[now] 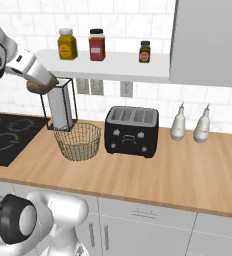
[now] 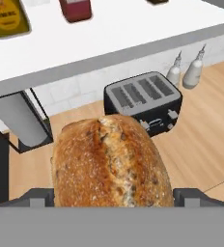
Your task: Open the cabinet, pick up the bread from the cabinet and place it in the basket. Then move the basket to the dining counter.
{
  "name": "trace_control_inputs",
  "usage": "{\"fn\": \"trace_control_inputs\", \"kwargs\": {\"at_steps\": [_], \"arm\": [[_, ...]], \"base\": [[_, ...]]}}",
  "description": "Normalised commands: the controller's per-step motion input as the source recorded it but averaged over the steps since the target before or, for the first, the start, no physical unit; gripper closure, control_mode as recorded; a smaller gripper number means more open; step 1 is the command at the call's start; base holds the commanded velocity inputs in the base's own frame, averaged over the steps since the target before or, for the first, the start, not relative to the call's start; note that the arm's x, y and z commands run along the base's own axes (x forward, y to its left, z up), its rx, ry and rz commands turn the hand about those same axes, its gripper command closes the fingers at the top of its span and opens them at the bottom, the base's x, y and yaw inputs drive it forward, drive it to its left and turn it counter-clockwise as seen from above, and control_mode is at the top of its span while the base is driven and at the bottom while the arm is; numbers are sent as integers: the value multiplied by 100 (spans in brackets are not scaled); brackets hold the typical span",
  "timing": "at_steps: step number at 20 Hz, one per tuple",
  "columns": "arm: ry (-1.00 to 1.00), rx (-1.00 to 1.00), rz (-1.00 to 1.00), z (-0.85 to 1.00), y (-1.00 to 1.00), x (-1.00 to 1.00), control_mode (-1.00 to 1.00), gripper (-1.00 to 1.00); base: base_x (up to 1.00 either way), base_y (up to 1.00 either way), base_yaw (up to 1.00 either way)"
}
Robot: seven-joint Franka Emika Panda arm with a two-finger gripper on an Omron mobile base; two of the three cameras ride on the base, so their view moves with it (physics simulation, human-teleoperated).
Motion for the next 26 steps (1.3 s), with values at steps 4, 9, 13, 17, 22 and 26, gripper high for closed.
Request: {"fn": "trace_control_inputs", "kwargs": {"at_steps": [4,9,13,17,22,26], "arm": [[0,-12,19,-80,19,-88,-100,100],[8,-17,17,-76,-10,1,-100,100],[10,-6,14,-58,-13,38,-100,100],[15,0,18,-35,3,48,-100,100],[16,-1,13,-39,3,61,-100,100],[17,-5,1,-47,0,65,-100,100]], "base": [[0,0,0],[0,0,0],[0,0,0],[0,0,0],[0,0,0],[0,0,0]]}}
